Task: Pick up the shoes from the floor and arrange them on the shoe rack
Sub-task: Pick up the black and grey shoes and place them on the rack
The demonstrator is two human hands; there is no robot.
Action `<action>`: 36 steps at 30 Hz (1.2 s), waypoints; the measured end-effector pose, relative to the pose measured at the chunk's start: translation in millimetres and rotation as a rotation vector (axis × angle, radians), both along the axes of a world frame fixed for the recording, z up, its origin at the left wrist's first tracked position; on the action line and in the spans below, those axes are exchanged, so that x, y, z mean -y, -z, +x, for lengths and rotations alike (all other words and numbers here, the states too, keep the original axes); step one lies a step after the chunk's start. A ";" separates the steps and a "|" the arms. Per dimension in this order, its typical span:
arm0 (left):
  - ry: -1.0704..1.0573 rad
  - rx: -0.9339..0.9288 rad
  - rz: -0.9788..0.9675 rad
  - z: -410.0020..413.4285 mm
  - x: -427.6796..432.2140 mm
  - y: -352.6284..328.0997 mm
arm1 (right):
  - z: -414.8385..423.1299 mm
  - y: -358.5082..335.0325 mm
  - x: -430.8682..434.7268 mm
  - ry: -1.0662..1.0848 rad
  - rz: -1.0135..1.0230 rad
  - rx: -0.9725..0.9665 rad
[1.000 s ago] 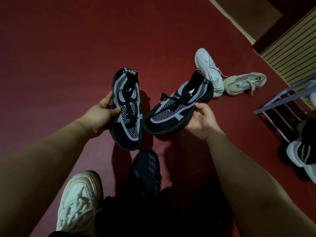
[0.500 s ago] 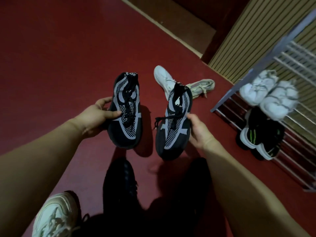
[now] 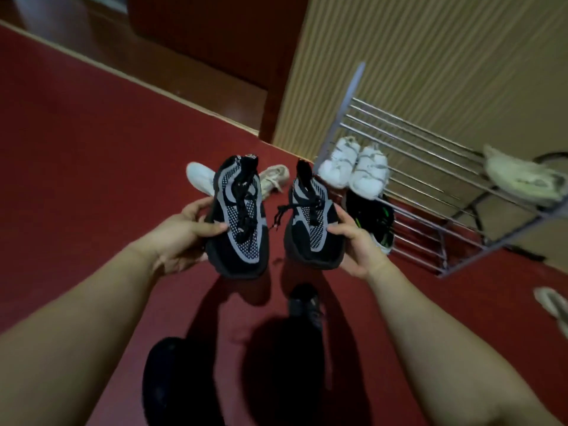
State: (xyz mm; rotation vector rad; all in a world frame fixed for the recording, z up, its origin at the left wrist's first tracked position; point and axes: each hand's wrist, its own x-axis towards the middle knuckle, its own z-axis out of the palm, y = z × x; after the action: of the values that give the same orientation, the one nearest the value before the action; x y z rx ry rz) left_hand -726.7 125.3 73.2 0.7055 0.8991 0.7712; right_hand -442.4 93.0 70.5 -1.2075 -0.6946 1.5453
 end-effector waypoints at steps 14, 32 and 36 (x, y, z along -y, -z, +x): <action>0.239 0.041 0.016 130.8 26.8 -19.0 | 127.0 -30.6 119.2 0.450 -0.001 -0.006; 0.041 -0.073 0.025 388.6 37.1 -30.3 | 341.9 -15.3 112.5 0.385 -0.054 -0.141; 0.099 -0.110 0.014 414.6 27.0 -37.3 | 359.9 -19.5 106.5 0.404 -0.079 -0.156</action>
State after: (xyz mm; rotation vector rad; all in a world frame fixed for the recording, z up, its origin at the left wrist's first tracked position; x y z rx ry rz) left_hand -312.1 98.2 110.5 0.8046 0.9521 0.6564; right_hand -82.5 -13.5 90.0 -1.1855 -0.2675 1.3168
